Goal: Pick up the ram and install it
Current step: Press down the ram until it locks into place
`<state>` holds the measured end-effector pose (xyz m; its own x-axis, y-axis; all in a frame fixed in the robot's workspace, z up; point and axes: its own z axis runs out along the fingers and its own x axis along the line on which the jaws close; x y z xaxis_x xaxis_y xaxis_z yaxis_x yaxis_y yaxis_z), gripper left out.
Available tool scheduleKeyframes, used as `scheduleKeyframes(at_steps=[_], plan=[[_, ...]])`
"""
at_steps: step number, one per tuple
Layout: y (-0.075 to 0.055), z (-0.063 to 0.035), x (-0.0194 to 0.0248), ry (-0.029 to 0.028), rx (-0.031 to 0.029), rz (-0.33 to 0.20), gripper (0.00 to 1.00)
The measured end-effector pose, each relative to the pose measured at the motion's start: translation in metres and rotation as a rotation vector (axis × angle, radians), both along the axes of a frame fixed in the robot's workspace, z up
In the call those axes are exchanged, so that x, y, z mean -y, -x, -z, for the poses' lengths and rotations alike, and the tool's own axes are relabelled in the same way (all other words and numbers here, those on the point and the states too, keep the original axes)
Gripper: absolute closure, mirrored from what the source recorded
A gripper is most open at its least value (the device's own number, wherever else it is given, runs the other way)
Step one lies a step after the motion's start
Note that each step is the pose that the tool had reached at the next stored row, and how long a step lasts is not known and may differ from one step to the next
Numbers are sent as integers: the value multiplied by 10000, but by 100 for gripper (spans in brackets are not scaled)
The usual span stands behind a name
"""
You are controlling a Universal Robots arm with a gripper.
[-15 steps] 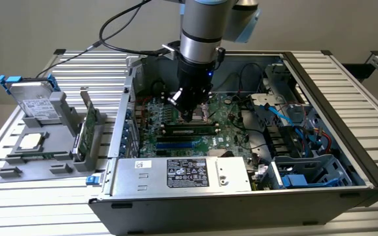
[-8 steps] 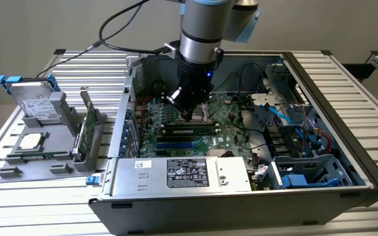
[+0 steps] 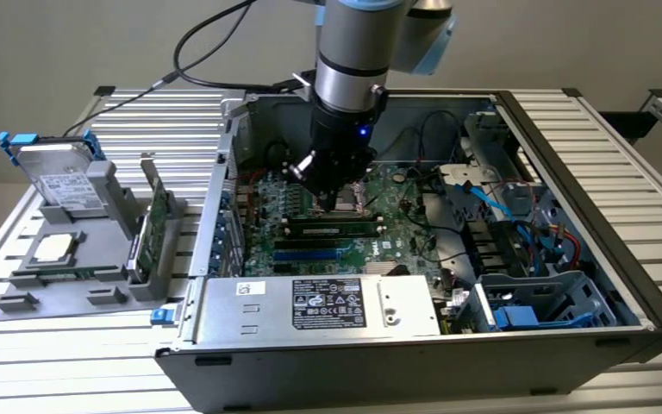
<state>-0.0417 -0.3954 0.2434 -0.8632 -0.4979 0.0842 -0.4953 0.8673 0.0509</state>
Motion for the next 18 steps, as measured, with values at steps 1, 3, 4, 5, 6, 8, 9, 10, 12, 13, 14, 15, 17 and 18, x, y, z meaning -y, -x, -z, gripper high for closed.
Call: scheduleKeyframes(at_steps=[1, 3, 4, 5, 6, 8, 9, 10, 12, 13, 14, 15, 17, 18], plan=[[0, 0, 0, -5, 0, 118, 90], [0, 0, 0, -15, 0, 360, 90], [0, 0, 0, -21, 0, 489, 90], [0, 0, 0, -27, 0, 609, 90], [0, 0, 0, -33, 1, 735, 90], [0, 0, 0, -46, 2, 972, 90], [0, 0, 0, -53, 3, 1100, 90], [0, 0, 0, -58, 3, 1218, 90], [0, 0, 0, -68, 4, 1462, 90], [0, 0, 0, -71, 5, 1589, 90], [0, 0, 0, -72, 6, 1702, 90], [0, 0, 0, -73, 8, 1820, 90], [0, 0, 0, -74, 14, 2065, 90], [0, -1, 0, -75, 22, 2173, 90]])
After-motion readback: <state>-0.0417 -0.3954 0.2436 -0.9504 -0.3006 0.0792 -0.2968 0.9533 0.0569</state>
